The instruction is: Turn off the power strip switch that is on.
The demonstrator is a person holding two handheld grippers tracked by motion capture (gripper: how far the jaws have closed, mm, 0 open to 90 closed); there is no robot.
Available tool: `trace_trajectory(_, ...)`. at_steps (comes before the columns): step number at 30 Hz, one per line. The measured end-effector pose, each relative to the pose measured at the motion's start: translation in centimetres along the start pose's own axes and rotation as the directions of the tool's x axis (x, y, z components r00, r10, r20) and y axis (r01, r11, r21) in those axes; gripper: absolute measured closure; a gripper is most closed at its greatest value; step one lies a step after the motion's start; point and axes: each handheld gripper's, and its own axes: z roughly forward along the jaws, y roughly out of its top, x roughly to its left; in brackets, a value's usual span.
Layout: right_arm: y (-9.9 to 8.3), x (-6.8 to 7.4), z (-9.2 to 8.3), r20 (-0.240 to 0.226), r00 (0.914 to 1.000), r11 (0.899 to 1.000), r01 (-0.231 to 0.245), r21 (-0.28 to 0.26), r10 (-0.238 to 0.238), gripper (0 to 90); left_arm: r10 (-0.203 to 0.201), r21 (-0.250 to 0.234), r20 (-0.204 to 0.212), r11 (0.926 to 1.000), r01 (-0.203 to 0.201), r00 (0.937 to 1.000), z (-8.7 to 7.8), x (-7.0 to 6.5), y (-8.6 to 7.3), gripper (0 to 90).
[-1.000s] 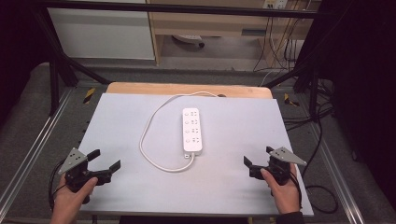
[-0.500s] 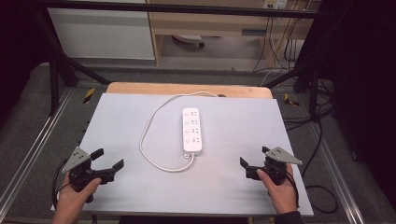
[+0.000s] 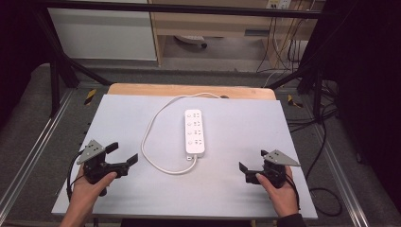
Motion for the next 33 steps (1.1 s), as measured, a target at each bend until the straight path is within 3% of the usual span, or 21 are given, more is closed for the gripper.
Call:
trace_trajectory(5,0.0,-0.1,-0.1,0.001,1.0000,1.000,-0.007,-0.006,0.007,2.0,0.018,-0.027,0.030,0.9995,-0.017,0.9994,2.0,-0.5,1.4,6.7)
trace_trajectory(11,-0.1,-0.2,-0.2,0.002,1.0000,1.000,-0.007,-0.005,0.007,2.1,0.051,-0.034,0.014,0.9982,-0.050,0.9986,5.1,-1.1,3.0,8.1)
trace_trajectory(16,-0.1,-0.1,-0.4,-0.002,1.0000,1.000,-0.004,0.003,0.004,2.1,0.040,-0.058,-0.009,0.9975,-0.040,0.9992,6.8,-1.4,3.9,9.3)
trace_trajectory(19,-0.1,-0.1,-0.6,0.003,0.9999,1.000,-0.011,0.000,0.011,2.2,0.045,-0.047,-0.007,0.9979,-0.045,0.9990,7.6,-1.8,4.3,8.6)
trace_trajectory(22,-0.3,-0.1,-0.7,0.004,1.0000,1.000,-0.004,0.018,0.004,2.5,0.034,0.006,-0.032,0.9994,-0.034,0.9989,8.8,-2.0,4.7,7.1)
trace_trajectory(27,-1.1,-0.5,-2.2,0.010,0.9997,1.000,-0.023,0.015,0.022,2.2,0.027,0.018,-0.010,0.9995,-0.027,0.9996,10.8,-2.7,5.2,5.7)
trace_trajectory(33,-1.1,-0.7,-1.9,0.024,0.9993,0.999,-0.031,0.019,0.031,2.4,0.050,0.038,-0.047,0.9981,-0.048,0.9976,13.6,-3.4,5.2,8.6)
